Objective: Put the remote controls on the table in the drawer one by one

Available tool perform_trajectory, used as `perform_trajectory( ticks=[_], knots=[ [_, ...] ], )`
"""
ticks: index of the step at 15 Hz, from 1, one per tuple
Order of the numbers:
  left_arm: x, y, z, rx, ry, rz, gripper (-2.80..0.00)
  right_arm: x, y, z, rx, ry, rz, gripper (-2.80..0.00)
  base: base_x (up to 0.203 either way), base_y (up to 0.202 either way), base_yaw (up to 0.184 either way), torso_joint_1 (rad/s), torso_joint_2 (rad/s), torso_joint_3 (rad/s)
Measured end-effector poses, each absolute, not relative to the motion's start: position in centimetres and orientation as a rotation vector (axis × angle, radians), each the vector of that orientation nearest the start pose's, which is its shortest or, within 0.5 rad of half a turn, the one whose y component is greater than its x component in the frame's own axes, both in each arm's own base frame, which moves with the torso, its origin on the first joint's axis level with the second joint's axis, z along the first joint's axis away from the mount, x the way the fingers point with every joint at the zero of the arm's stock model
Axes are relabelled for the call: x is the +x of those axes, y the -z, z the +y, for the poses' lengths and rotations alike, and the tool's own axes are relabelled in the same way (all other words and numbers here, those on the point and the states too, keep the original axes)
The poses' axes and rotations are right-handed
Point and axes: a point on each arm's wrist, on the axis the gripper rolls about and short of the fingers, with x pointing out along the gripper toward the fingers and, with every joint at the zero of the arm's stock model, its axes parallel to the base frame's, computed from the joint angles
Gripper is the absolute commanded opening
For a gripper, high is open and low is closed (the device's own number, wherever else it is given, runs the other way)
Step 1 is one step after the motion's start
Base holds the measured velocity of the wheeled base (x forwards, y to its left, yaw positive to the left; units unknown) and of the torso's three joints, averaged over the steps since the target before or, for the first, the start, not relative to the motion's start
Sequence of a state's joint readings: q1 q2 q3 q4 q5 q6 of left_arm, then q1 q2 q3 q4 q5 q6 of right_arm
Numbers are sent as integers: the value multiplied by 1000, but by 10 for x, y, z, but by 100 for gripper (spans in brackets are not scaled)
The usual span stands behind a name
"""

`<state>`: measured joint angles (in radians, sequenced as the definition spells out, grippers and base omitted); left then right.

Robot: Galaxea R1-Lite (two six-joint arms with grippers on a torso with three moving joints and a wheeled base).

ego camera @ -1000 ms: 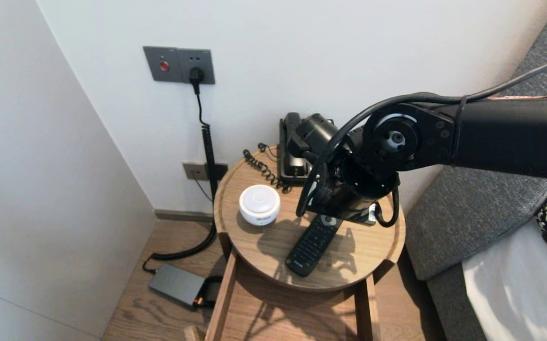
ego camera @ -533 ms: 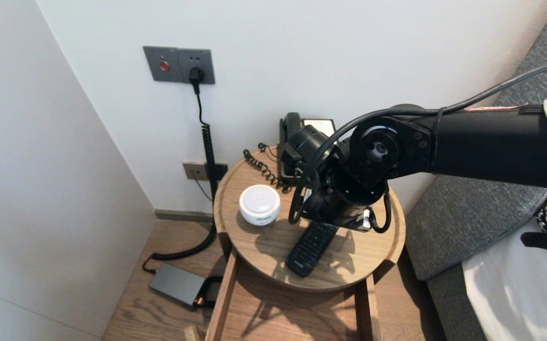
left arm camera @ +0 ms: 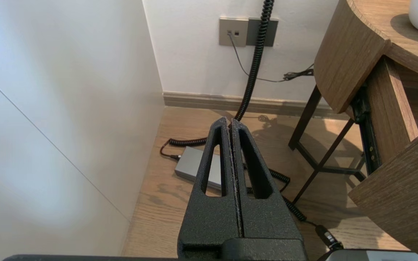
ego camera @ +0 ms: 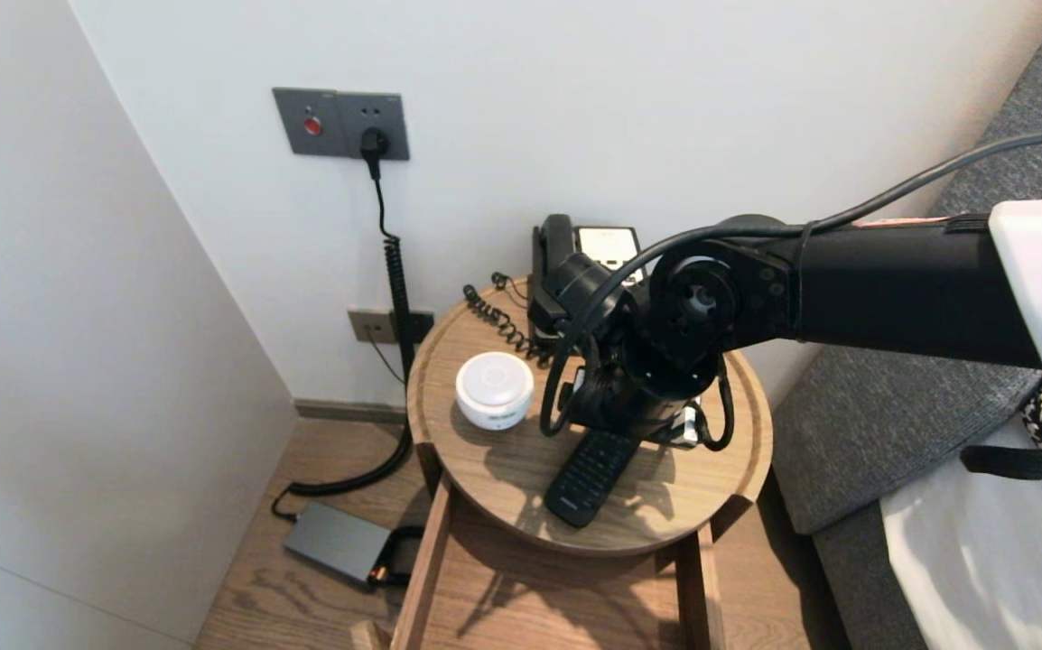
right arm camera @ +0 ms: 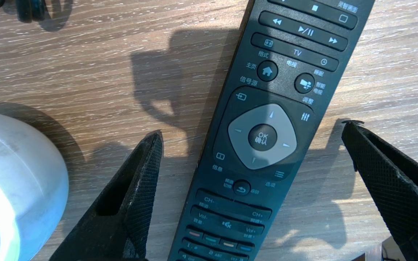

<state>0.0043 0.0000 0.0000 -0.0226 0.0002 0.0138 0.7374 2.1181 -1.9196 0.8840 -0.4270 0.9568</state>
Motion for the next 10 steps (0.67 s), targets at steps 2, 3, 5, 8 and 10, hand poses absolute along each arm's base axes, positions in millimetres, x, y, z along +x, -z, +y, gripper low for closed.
perform_trajectory(
  ticks=[2,3,5,8,10],
  knots=[
    [-23,-78,0,13,-4,-23,-280,295,-206,255,285,169,925,0,0,0,0,0,0,0],
    [-23,-78,0,14,-4,-23,-280,294,-206,256,284,169,926,0,0,0,0,0,0,0],
    [-23,-78,0,14,-4,-23,-280,294,-205,256,283,168,927,0,0,0,0,0,0,0],
    [-23,-78,0,13,-4,-23,-280,294,-205,256,283,167,929,0,0,0,0,0,0,0],
    [-23,-78,0,14,-4,-23,-280,294,-205,256,282,167,930,0,0,0,0,0,0,0]
  ],
)
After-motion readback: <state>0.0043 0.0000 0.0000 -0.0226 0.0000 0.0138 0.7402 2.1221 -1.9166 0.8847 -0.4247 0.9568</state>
